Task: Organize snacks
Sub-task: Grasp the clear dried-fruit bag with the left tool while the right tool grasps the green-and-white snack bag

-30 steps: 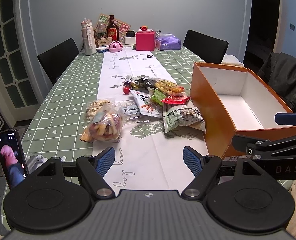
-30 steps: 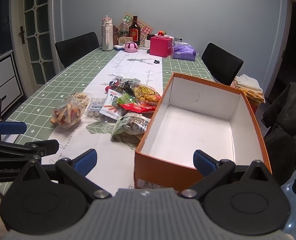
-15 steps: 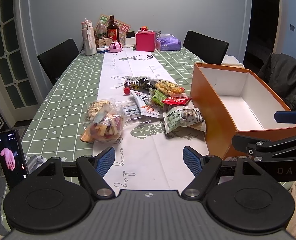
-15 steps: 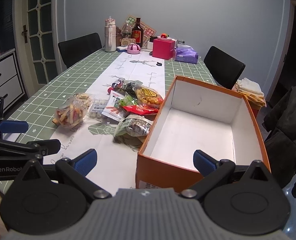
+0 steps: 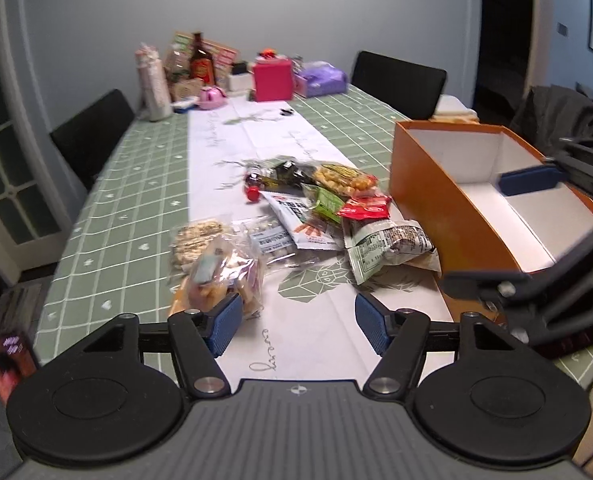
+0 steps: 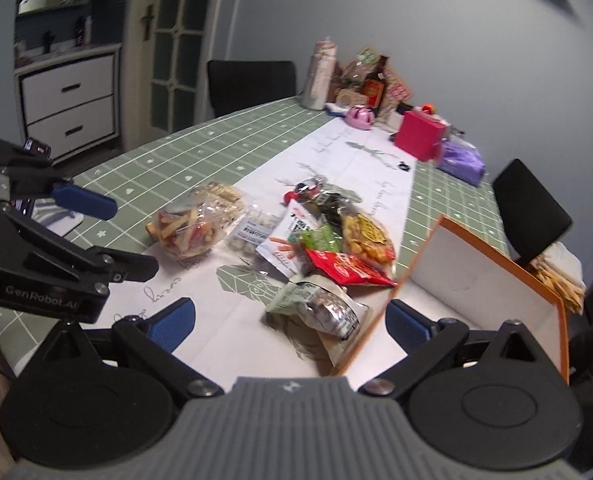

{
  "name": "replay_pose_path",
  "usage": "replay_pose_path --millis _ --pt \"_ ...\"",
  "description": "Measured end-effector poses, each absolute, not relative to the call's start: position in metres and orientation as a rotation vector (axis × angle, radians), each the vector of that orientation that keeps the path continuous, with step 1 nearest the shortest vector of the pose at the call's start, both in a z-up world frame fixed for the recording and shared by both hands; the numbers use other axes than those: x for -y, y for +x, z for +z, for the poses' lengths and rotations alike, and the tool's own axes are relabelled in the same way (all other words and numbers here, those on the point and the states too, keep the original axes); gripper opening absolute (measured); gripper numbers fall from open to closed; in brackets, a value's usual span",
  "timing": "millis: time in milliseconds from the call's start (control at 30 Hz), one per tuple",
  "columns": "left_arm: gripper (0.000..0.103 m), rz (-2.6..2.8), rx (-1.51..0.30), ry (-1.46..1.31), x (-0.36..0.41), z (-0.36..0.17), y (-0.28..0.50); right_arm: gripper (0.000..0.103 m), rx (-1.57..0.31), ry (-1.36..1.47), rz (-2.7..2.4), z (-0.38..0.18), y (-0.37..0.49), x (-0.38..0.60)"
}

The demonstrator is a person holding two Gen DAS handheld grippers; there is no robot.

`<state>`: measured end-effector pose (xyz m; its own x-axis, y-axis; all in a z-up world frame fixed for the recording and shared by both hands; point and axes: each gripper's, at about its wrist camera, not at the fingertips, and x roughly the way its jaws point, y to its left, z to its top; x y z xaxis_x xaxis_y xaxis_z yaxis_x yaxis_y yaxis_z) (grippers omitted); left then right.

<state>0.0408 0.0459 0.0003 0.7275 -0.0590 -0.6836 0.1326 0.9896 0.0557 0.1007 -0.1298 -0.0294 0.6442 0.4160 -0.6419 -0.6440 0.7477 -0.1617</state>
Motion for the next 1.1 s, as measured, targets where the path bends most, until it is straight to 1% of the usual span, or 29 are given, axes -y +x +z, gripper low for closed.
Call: replay_pose_path --millis 33,67,233,267,300,367,467,567,800,900,1000,1100 --pt "0.077 -0.132 -0.762 0.099 -0.049 0.000 0.046 0.085 -0.645 -0.407 0.640 -0.031 0.110 0.126" --pt "0.077 -0.158 -0.773 0.099 -0.051 -0.001 0.051 0.084 -0.669 -0.419 0.658 -0.032 0.118 0.122" --pt "0.077 -0.151 -0.804 0.109 -0.064 -0.008 0.077 0.083 -0.771 -0.525 0.723 -0.047 0.155 0.103" --pt "0.079 -0.133 -0.817 0.095 -0.069 -0.010 0.084 0.083 -0.795 -0.550 0.729 -0.051 0.162 0.099" --pt "0.083 -0.116 -0.827 0.084 -0.074 -0.013 0.091 0.084 -0.817 -0.572 0.738 -0.054 0.168 0.096" --pt "0.086 -0.088 -0.856 0.081 -0.083 -0.018 0.104 0.084 -0.858 -0.615 0.755 -0.060 0.181 0.090" --pt "0.086 -0.063 -0.900 0.112 -0.089 -0.028 0.119 0.085 -0.898 -0.695 0.758 -0.067 0.199 0.081" --pt "0.089 -0.074 -0.928 0.106 -0.092 -0.037 0.130 0.090 -0.912 -0.779 0.763 -0.074 0.209 0.071" --pt "0.090 -0.028 -0.967 0.181 -0.083 -0.061 0.148 0.090 -0.973 -0.899 0.739 -0.096 0.230 0.054" --pt "0.092 0.008 -0.969 0.239 -0.077 -0.068 0.153 0.089 -1.002 -0.933 0.731 -0.104 0.236 0.048" --pt "0.092 0.033 -0.975 0.288 -0.072 -0.075 0.157 0.080 -1.020 -0.962 0.723 -0.108 0.239 0.044" --pt "0.092 0.060 -0.992 0.331 -0.068 -0.084 0.160 0.080 -1.029 -0.977 0.717 -0.110 0.242 0.042"
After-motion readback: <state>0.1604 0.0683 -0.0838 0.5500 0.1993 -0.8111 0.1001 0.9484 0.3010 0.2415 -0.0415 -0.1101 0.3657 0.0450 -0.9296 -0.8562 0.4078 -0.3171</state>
